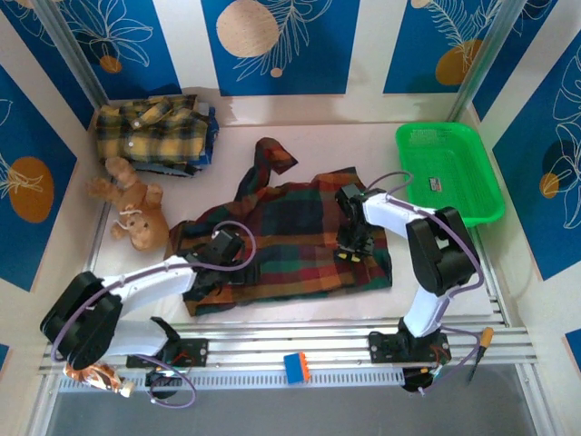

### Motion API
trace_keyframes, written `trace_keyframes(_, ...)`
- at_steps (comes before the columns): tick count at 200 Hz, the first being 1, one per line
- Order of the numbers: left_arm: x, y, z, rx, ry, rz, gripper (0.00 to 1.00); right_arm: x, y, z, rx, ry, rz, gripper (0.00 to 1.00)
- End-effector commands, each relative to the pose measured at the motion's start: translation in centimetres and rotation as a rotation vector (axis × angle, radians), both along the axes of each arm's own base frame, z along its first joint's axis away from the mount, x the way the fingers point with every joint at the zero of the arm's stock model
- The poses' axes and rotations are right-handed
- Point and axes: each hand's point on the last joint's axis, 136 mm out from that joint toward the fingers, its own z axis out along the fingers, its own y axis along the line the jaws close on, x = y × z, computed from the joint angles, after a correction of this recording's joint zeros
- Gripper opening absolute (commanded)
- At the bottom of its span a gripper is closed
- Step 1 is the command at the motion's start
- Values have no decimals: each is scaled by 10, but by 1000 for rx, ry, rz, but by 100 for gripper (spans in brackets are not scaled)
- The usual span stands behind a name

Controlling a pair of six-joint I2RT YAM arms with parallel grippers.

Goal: Fold and stack the long sleeve shirts

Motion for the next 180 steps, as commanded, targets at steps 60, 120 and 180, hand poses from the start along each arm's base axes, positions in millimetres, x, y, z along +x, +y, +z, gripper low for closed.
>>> trace_keyframes(60, 63, -19, 150, -204, -97, 15, 100, -21, -18, 61, -25, -99, -44, 42)
trace_keyframes(120, 205, -22, 163, -120, -134, -34, 100, 29, 26, 124, 140, -286, 124, 64)
trace_keyframes(180, 302, -33, 101, -81, -87, 41, 69, 65, 34, 105, 235, -274, 201, 63)
